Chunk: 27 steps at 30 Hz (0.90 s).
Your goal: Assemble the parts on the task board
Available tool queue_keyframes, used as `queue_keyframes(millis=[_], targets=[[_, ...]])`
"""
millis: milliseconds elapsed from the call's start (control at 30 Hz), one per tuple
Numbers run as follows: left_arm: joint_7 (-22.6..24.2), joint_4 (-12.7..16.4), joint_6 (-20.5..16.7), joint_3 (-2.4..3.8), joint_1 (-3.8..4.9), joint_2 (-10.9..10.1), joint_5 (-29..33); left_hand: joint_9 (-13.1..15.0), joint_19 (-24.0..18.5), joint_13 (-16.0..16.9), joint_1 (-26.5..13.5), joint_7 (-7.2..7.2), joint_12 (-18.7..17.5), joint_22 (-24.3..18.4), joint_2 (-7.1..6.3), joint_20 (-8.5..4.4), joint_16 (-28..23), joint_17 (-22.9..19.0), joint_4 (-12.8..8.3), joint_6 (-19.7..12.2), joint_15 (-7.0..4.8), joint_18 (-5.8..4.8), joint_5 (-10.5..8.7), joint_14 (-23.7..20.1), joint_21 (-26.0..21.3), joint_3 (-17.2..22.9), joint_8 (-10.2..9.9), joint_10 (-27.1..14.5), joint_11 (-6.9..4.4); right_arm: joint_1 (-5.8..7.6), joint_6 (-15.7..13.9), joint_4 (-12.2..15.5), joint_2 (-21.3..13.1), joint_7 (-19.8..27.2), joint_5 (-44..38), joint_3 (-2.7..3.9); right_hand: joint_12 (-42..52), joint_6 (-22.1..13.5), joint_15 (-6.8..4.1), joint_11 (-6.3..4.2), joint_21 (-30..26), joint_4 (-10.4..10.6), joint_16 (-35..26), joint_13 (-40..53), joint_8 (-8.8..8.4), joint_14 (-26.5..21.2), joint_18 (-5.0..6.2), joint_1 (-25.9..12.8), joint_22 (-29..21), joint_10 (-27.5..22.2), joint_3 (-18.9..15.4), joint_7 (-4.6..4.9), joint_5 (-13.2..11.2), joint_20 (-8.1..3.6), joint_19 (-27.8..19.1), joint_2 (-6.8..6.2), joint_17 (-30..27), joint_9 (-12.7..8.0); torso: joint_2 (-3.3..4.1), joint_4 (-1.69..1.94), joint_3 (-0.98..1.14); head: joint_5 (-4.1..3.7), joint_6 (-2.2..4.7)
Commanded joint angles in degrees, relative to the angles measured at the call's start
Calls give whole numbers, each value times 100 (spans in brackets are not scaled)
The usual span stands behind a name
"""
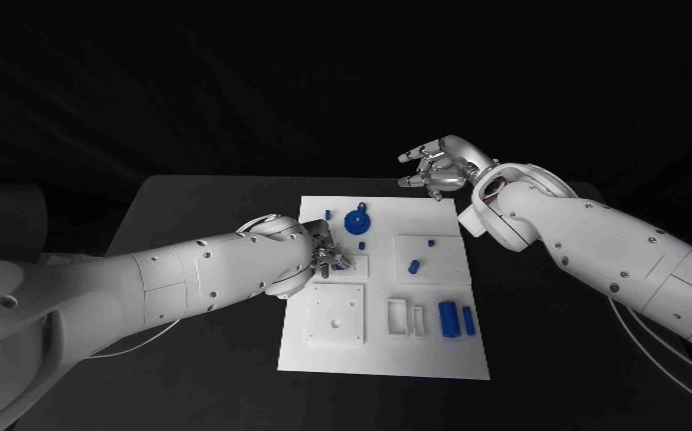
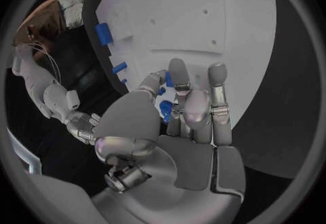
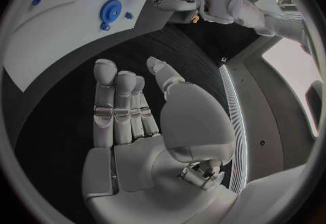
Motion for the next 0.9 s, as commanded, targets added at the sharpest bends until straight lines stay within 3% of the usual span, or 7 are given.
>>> queue_keyframes(millis=[33,900], targets=[[-187,-63,555,-25,-12,37,185,13,-15,-11,144,-657,20,101,173,37,35,8,-281,736,-30,-7,-2,-5,-4,225,38,157,-178,-8,122,-6,13,17,-16,2,24,-40,-13,4,-20,2,-30,-7,3,-25,47,-56,283,19,41,6,29,14,207,-14,-6,8,-1,1,0,-3,-7],[-314,-426,1088,-19,77,307,182,28,-33,-46,165,-647,17,103,198,49,26,4,-345,703,-20,-3,-47,-7,1,235,35,157,-178,-61,196,-81,89,14,-22,2,23,-55,-13,5,-41,-49,-30,-12,2,-30,49,-68,282,9,82,9,69,15,203,-4,-5,7,-5,4,2,-21,-27]])
